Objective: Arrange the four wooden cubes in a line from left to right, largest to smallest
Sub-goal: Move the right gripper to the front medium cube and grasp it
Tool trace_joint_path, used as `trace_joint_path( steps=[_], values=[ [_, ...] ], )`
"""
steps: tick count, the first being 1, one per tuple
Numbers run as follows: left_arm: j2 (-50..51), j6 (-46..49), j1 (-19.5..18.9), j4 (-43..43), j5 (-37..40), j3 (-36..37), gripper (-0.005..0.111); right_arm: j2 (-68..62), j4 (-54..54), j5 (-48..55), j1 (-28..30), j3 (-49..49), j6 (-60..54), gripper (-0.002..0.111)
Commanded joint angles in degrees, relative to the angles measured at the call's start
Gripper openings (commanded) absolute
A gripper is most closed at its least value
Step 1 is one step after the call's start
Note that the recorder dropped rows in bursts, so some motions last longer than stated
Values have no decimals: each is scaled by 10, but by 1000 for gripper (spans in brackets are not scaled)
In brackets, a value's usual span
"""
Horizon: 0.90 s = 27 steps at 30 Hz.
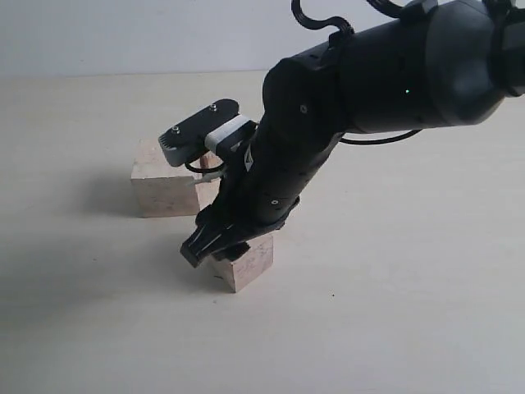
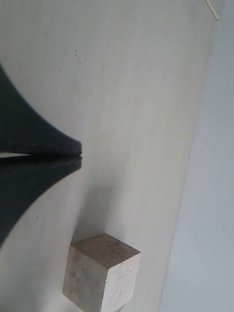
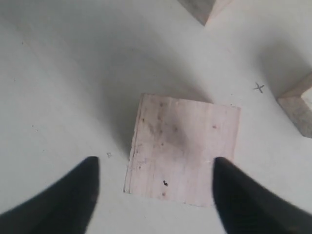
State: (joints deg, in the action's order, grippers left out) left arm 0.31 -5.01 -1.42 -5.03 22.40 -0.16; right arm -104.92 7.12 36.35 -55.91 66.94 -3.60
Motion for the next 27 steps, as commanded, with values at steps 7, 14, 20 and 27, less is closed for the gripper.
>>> trace_joint_path(
  steps=[7,14,20,27],
  values=[
    [-3,3,3,0,-7,2,0,1,-35,-39,-1,-2,52,83],
    [-3,3,3,0,-7,2,0,1,-57,-40,-1,-2,66,83],
    [-3,3,3,0,-7,2,0,-15,-59,-42,-1,-2,66,83],
    [-3,3,3,0,-7,2,0,-49,-58,-53,-1,-2,68,83]
  ],
)
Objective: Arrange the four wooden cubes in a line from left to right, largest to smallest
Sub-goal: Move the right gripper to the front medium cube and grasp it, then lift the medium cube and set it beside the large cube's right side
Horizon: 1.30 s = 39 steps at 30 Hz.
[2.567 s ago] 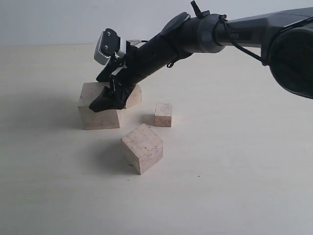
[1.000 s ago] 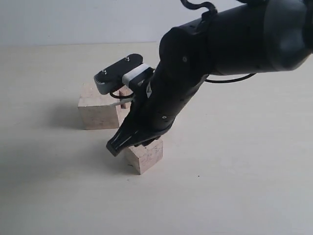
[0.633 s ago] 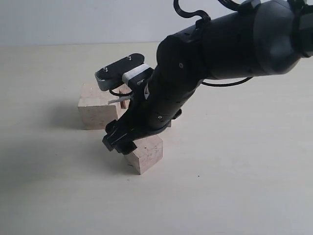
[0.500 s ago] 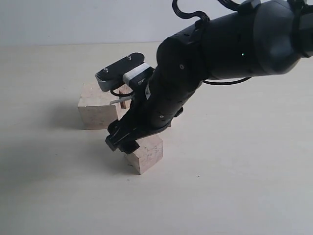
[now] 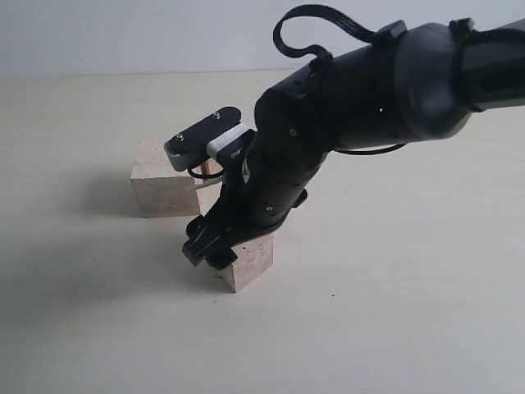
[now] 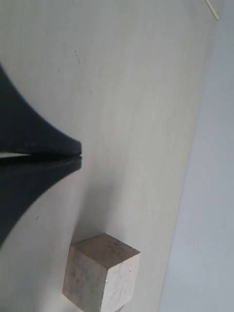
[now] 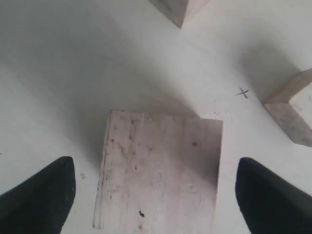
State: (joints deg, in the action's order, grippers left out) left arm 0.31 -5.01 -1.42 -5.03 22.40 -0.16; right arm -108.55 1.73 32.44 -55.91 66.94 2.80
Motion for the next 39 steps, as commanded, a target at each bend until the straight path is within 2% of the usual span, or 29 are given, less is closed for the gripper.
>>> trace_joint_path(
  steps=[1,5,8,11,12,14,18,22,25,26,28,30,32,34,36,39],
  values=[
    [-3,3,3,0,-7,2,0,-16,-7,-13,-1,-2,5,83],
    [-3,3,3,0,-7,2,0,-25,-30,-13,-1,-2,36,78],
    [-3,3,3,0,-7,2,0,-28,-37,-13,-1,-2,53,64],
    [-3,3,3,0,-7,2,0,-28,-36,-1,-1,2,53,38],
    [-3,3,3,0,-7,2,0,-28,-36,16,-1,8,53,23],
    [-3,3,3,0,-7,2,0,-28,-36,47,-1,23,38,2],
    [-3,3,3,0,-7,2,0,-26,-27,135,-1,79,-101,0],
    [-3,3,3,0,-7,2,0,-23,-17,180,-1,146,-230,0],
    [-3,3,3,0,-7,2,0,-23,-21,223,26,189,-381,0],
    [-3,3,3,0,-7,2,0,-23,-12,234,36,195,-396,0],
    [-3,3,3,0,-7,2,0,-23,44,247,84,217,-439,0],
    [-3,3,3,0,-7,2,0,-23,166,251,155,233,-536,0],
    [-3,3,3,0,-7,2,0,-23,238,263,194,233,-650,0],
    [-3,3,3,0,-7,2,0,-23,272,262,206,233,-739,0],
    [-3,3,3,0,-7,2,0,-24,312,232,207,233,-781,0],
    [-3,3,3,0,-7,2,0,-29,368,190,207,233,-782,0]
  ],
)
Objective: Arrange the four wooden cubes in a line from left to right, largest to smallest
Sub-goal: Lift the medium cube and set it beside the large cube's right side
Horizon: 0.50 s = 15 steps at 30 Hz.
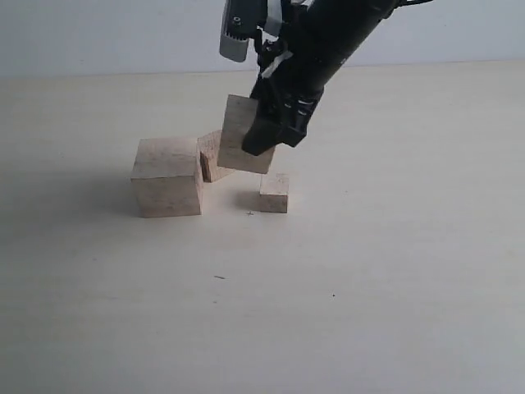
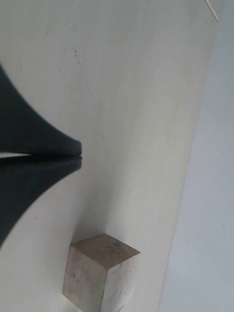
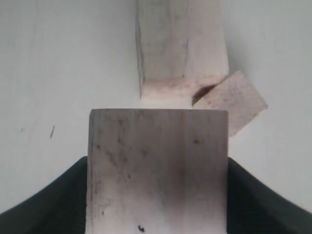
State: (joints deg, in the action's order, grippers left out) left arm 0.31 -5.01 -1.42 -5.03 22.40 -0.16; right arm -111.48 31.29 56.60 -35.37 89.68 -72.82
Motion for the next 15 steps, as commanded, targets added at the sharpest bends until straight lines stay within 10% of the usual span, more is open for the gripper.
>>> trace_joint_path(
  steps=[1,15],
  values=[
    [-3,3,3,0,-7,2,0,-2,79,-58,2,5,-26,0],
    [-3,3,3,0,-7,2,0,-79,73,-60,2,5,-177,0]
  ],
)
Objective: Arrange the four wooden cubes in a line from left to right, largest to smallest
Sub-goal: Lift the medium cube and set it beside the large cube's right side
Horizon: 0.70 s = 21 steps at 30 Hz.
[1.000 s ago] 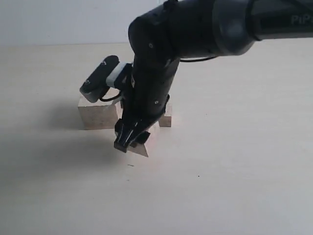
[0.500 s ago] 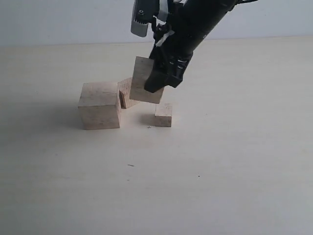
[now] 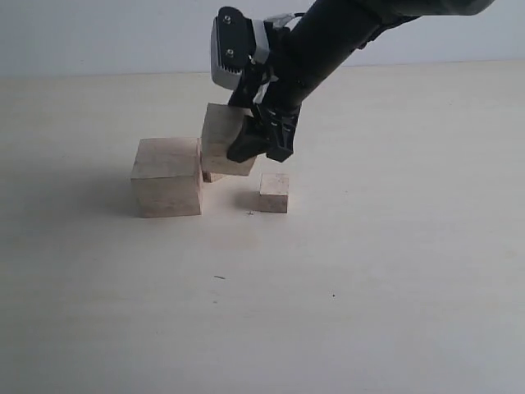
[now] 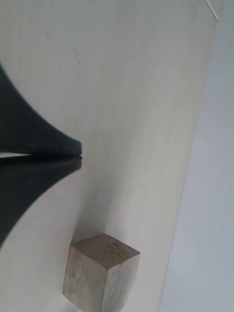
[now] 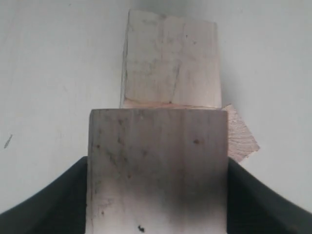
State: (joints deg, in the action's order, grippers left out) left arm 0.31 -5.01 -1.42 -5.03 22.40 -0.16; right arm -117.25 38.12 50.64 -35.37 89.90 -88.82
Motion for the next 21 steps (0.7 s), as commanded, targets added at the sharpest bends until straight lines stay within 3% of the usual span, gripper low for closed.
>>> trace_joint_path(
  steps=[1,21],
  values=[
    [-3,3,3,0,-7,2,0,-29,4,1,2,3,-18,0],
    [-3,3,3,0,-7,2,0,-89,39,-15,1,3,-101,0]
  ],
)
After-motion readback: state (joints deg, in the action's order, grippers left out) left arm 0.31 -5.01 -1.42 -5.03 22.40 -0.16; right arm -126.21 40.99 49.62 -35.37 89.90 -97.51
